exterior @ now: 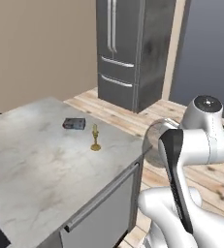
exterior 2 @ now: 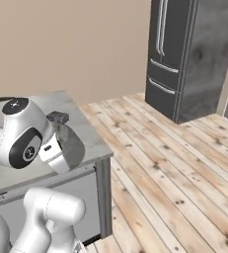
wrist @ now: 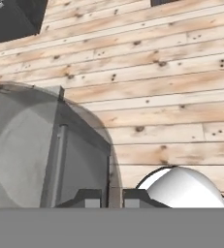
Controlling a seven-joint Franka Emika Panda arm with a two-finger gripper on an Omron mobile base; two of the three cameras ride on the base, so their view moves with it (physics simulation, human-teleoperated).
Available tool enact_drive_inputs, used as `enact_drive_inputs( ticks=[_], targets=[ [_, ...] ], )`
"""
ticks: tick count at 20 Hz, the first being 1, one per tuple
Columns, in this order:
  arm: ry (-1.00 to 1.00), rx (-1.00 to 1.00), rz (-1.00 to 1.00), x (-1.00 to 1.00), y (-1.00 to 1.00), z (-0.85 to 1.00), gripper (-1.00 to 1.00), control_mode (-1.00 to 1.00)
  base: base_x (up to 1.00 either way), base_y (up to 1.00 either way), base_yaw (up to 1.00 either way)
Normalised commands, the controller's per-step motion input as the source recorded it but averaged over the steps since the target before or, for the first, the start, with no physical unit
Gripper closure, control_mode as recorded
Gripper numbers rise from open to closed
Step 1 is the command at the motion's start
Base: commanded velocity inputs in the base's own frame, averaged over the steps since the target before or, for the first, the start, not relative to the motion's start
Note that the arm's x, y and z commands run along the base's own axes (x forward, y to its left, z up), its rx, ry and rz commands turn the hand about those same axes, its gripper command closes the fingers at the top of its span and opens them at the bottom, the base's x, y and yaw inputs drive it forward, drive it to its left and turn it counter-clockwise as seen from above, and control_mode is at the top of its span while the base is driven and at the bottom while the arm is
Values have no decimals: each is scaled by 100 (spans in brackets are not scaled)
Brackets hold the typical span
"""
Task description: Pick the candle and jar from the dining table and place them in the open cabinet. Close the cabinet after placing the objects.
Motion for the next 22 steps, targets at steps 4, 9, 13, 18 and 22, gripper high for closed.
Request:
enact_drive_inputs(
  ticks=[4, 9, 13, 18, 22],
  targets=[
    [0, 0, 0, 0, 0, 0, 100, 100, -6, 0, -39],
    [0, 0, 0, 0, 0, 0, 100, 100, -7, 0, -38],
    [0, 0, 0, 0, 0, 0, 100, 100, -9, 0, -38],
    [0, 0, 0, 0, 0, 0, 100, 100, -8, 0, -37],
    [0, 0, 0, 0, 0, 0, 100, 100, -4, 0, -38]
  ],
)
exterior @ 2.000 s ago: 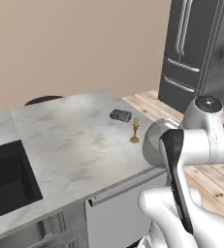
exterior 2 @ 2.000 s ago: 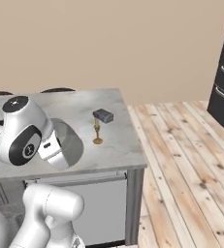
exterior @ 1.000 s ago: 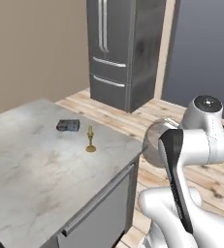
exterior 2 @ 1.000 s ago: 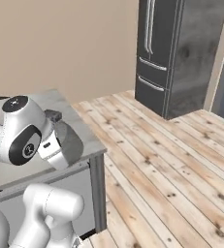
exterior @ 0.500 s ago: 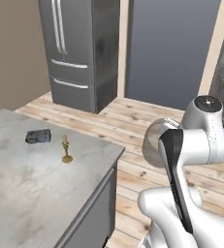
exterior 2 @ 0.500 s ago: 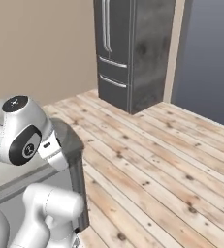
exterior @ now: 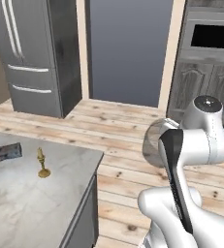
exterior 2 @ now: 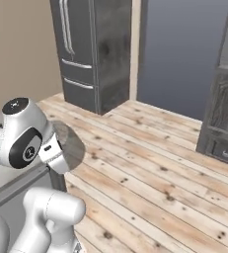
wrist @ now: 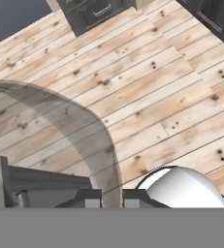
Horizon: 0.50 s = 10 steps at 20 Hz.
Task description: Pick the candle and jar from the dining table and place them in the open cabinet. Close the cabinet after placing the objects.
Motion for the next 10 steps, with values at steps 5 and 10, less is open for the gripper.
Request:
enact_drive_inputs(
  ticks=[5, 10],
  targets=[
    [0, 0, 0, 0, 0, 0, 100, 100, -6, 0, -37],
    [0, 0, 0, 0, 0, 0, 100, 100, -9, 0, -36]
  ],
)
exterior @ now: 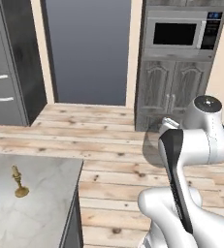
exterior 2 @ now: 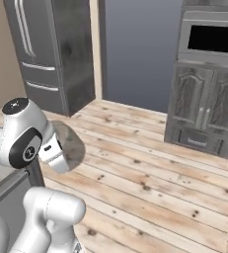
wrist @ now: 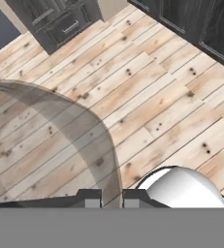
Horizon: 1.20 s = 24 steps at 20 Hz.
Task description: Pick the candle and jar from the dining table and place them in the open cabinet. Close the cabinet after placing the objects.
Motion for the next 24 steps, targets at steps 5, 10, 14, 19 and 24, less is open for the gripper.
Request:
enact_drive_inputs(
  ticks=[5, 10, 14, 19, 24],
  targets=[
    [0, 0, 0, 0, 0, 0, 100, 100, -6, 0, -36],
    [0, 0, 0, 0, 0, 0, 100, 100, -10, 0, -36],
    [0, 0, 0, 0, 0, 0, 100, 100, -6, 0, -37],
    [0, 0, 0, 0, 0, 0, 100, 100, -5, 0, -37],
    [0, 0, 0, 0, 0, 0, 100, 100, -6, 0, -36]
  ],
)
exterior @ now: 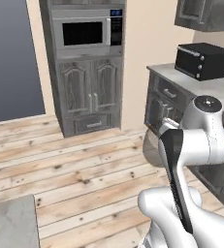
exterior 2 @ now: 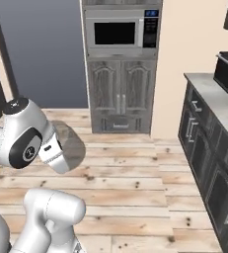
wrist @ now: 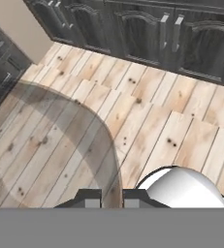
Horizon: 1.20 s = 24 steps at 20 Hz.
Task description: Pick the candle and jar from the dining table and place them in the open cabinet. Close the cabinet after placing the objects.
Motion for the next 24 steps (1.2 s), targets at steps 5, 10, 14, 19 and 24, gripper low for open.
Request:
enact_drive_inputs(
  ticks=[5, 10, 14, 19, 24],
  targets=[
    [0, 0, 0, 0, 0, 0, 100, 100, 0, 0, -37],
    [0, 0, 0, 0, 0, 0, 100, 100, 0, 0, -38],
    [0, 0, 0, 0, 0, 0, 100, 100, 0, 0, -36],
    [0, 0, 0, 0, 0, 0, 100, 100, 0, 0, -36],
    [0, 0, 0, 0, 0, 0, 100, 100, 0, 0, -33]
  ],
)
